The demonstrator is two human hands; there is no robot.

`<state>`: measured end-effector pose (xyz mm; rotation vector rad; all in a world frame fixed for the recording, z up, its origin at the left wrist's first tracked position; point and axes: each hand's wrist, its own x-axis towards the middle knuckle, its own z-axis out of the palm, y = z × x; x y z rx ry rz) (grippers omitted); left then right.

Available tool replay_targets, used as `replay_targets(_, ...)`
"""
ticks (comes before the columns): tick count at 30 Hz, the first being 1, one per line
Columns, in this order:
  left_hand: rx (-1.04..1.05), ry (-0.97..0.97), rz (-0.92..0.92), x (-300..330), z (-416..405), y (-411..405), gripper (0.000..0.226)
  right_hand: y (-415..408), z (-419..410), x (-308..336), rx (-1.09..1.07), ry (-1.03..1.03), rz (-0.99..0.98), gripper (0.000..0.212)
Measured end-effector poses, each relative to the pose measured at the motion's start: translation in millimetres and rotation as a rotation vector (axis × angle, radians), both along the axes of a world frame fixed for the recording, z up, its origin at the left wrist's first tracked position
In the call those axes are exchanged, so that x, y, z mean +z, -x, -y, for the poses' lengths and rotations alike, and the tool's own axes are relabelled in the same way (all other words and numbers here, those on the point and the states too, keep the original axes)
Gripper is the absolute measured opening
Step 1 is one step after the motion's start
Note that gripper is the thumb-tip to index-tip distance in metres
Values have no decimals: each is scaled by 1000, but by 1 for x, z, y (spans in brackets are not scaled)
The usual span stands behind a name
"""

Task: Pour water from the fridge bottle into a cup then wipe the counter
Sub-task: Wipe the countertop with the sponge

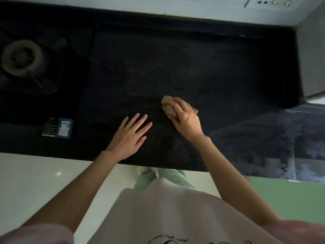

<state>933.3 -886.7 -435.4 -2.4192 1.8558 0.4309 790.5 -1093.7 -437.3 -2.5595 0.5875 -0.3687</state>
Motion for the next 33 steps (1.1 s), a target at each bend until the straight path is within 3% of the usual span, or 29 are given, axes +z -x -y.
replay_targets(5, -3, -7, -34, 2, 0, -1, 53, 56, 65, -6, -157, 27, -8, 45)
replay_targets(9, 20, -6, -21, 3, 2, 2, 53, 11, 122, 3, -388, -29, -61, 50)
replay_targets(11, 37, 4, -12, 4, 5, 3, 53, -28, 126, 7, -371, -49, -51, 48)
replay_targets(15, 76, 15, 7, 8, 24, -2, 54, -73, 94, 8, -139, -54, -14, 47)
replay_targets(20, 154, 14, -12, 13, 69, -15, 56, -15, 57, 4, -11, 20, 6, 47)
replay_targets(26, 185, -19, -13, 9, 105, -29, 57, 40, 147, -5, -329, 51, 4, 47)
replay_targets(30, 193, -60, -4, 4, 111, -30, 57, -23, 207, 2, -496, -26, -36, 48)
replay_targets(33, 185, -31, 5, 0, 108, -30, 57, -85, 199, 3, -367, -31, -16, 47)
